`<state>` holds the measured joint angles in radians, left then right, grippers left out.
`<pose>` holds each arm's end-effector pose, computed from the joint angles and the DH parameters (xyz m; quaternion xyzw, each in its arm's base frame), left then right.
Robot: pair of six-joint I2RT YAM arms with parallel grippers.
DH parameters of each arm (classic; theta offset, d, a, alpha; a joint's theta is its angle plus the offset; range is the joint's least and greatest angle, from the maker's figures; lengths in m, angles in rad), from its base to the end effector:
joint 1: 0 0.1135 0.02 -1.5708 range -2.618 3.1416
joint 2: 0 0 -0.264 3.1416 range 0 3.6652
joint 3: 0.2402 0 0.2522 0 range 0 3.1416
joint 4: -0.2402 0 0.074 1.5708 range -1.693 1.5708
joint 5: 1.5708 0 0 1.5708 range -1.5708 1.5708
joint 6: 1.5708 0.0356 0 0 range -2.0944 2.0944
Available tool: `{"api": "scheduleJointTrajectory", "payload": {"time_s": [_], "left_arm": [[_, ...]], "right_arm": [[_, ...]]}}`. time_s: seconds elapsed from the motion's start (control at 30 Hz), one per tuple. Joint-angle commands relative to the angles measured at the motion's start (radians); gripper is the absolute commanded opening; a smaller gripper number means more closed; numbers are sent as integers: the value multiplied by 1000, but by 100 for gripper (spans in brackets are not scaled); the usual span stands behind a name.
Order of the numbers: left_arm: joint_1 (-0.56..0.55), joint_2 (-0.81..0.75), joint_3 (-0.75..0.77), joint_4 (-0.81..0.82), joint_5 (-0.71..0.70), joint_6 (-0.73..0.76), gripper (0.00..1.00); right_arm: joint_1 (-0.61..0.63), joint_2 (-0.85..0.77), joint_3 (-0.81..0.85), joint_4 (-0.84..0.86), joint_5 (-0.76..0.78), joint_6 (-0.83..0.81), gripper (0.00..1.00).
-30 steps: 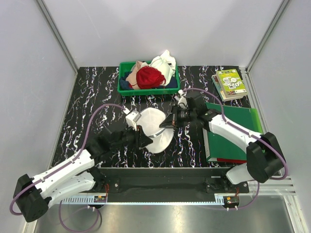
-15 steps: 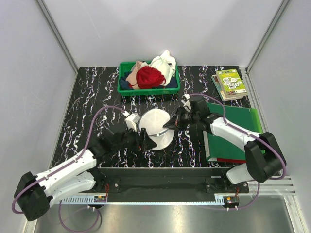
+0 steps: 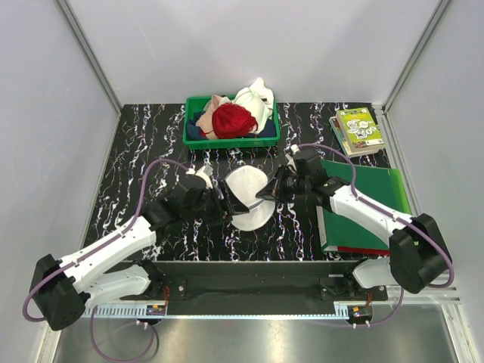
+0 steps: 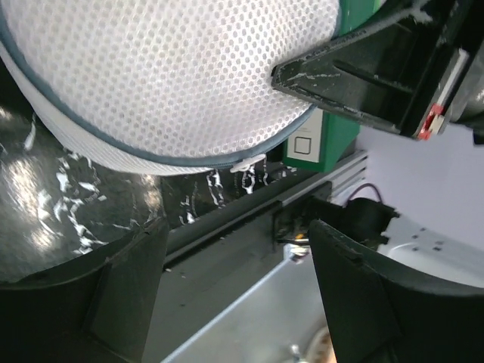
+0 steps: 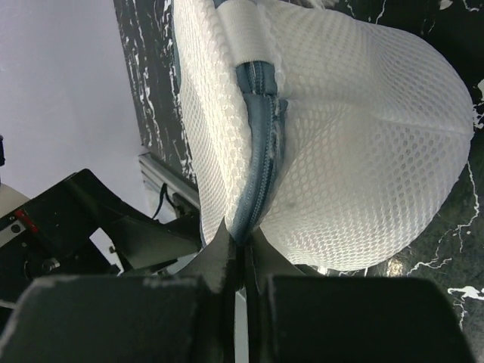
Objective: Place the bra in the laundry bag and zip it closed
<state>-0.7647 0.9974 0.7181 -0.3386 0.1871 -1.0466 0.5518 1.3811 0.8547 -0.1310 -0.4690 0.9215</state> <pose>0.1524 -0.1554 0.2623 -0.0819 0.8820 -0.4105 0.2165 0.2435 0.1688 0.2369 0.0597 0.8769 0.4426 0.1776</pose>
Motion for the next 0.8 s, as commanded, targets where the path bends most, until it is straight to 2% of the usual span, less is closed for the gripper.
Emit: {"api": "scheduleJointTrajectory", "payload": {"time_s": [0.0,0.13,0.2,0.3,0.47,0.67,0.77], "left_arm": [[2,29,76,-55,6,-229,79],[2,73,101,-86,34,-380,78],[2,98,107,-89,70,-415,78],[2,127,124,-97,71,-444,77],[2,133,118,-76,49,-487,68],[7,141,98,-25,21,-484,49],[7,162,93,-5,22,-478,47]], "right_arm": [[52,-77,55,-18,166,-62,0],[118,-129,75,-24,305,-81,0],[152,-143,98,-28,390,-107,0],[189,-159,116,-28,435,-139,0],[201,-175,119,-27,437,-154,0],[206,-192,107,-27,432,-156,0],[209,-197,107,-24,431,-154,0]]}}
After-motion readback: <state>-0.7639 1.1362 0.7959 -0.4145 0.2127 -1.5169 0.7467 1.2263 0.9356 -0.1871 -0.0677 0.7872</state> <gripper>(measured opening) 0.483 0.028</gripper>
